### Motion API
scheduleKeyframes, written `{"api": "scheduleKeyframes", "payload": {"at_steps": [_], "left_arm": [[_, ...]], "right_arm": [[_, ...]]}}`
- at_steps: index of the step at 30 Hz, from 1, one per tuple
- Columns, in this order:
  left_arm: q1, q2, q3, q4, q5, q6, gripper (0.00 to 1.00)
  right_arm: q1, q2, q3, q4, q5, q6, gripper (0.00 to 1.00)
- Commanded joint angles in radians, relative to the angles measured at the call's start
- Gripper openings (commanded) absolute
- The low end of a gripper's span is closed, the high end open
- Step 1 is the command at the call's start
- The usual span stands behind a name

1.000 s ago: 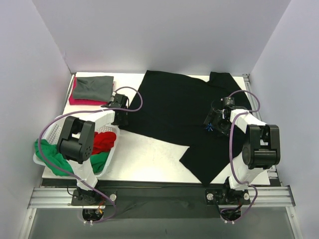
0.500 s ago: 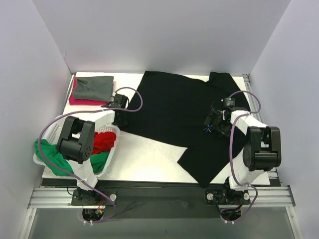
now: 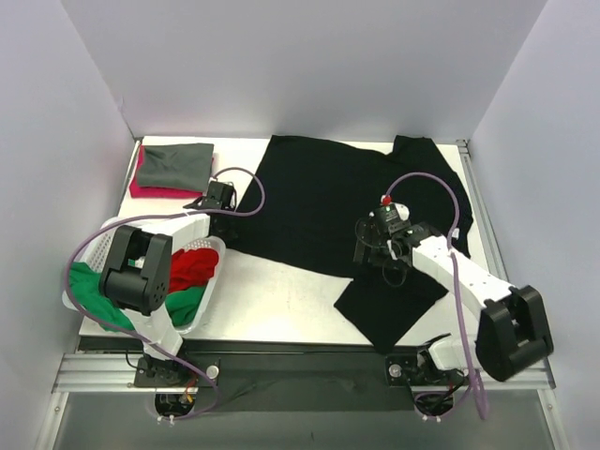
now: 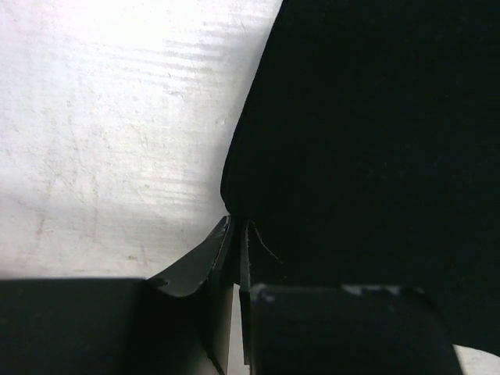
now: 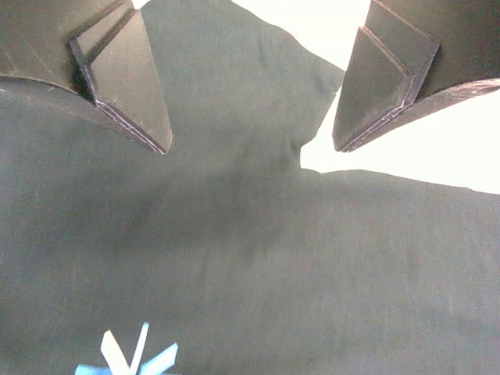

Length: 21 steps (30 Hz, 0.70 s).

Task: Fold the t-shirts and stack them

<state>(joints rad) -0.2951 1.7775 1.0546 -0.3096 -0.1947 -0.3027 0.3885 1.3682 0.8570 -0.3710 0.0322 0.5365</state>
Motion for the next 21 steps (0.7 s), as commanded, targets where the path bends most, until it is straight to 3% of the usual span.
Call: {"api": "scheduleKeyframes", "payload": {"at_steps": [1,4,10,21], "left_arm": [[0.008,-0.067,-0.018,0.035,0.066,0.019,0.00],[0.010,-0.087,-0.031,0.050,0.089,0.023,0.00],[0.019,-0.115,-0.047,0.078,0.116,0.022,0.00],[0.030,-0.102,-0.047,0.087,0.121,0.020,0.00]], "right_arm": [[0.087,-0.115,-0.042,-0.190,0.165,0.092,0.86],[0.162,-0.159,-0.101,-0.247,0.190,0.150,0.83],[0.181,-0.113,-0.216,-0.215,0.176,0.206,0.83],[0.176,0.064,-0.185,-0.100,0.129,0.169,0.85]]}}
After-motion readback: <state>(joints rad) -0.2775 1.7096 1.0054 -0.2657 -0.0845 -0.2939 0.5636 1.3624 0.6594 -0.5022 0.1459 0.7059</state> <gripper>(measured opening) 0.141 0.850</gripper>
